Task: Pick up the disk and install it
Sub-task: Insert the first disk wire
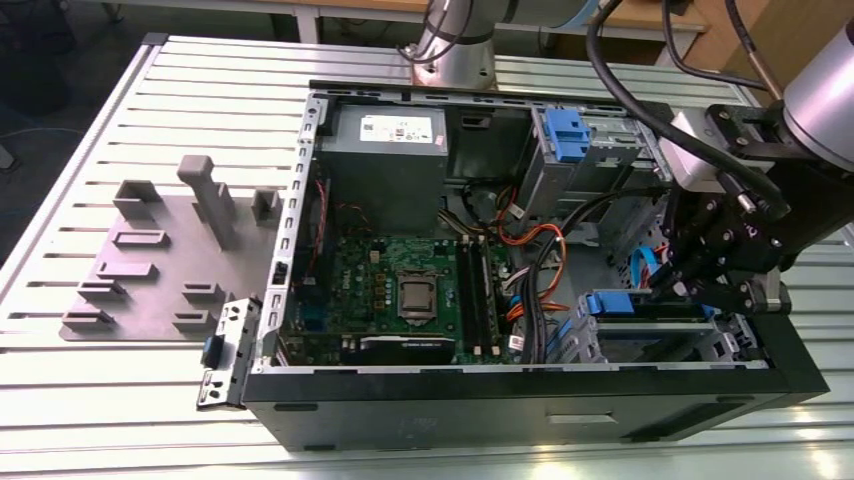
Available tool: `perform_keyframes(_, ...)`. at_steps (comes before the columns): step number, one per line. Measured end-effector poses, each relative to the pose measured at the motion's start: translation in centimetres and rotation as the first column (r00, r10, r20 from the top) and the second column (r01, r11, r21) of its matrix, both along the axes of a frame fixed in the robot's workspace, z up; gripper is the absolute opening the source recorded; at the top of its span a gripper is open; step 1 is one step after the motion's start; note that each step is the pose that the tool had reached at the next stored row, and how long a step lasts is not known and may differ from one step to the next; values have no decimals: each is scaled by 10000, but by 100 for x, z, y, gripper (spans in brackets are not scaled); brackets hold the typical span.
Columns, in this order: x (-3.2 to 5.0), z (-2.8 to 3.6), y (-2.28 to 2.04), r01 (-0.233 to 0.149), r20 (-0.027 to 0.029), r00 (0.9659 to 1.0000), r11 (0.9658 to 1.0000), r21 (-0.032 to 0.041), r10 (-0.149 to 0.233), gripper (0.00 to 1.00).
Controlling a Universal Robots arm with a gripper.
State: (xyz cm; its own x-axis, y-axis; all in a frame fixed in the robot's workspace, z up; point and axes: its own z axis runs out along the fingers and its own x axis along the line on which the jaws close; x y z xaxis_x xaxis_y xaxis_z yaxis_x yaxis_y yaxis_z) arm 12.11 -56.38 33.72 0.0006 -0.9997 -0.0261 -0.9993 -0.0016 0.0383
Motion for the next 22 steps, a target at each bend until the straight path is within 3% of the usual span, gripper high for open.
perform_keyframes(11, 0, -25, 0, 0, 0, 10000, 10000, 1, 0, 16)
perform_keyframes(19, 0, 9, 0, 0, 0, 10000, 10000, 8, 0, 16)
perform_keyframes(20, 0, 11, 0, 0, 0, 10000, 10000, 18, 0, 16)
perform_keyframes(22, 0, 11, -4, 0, 0, 10000, 9999, 106, 0, 16)
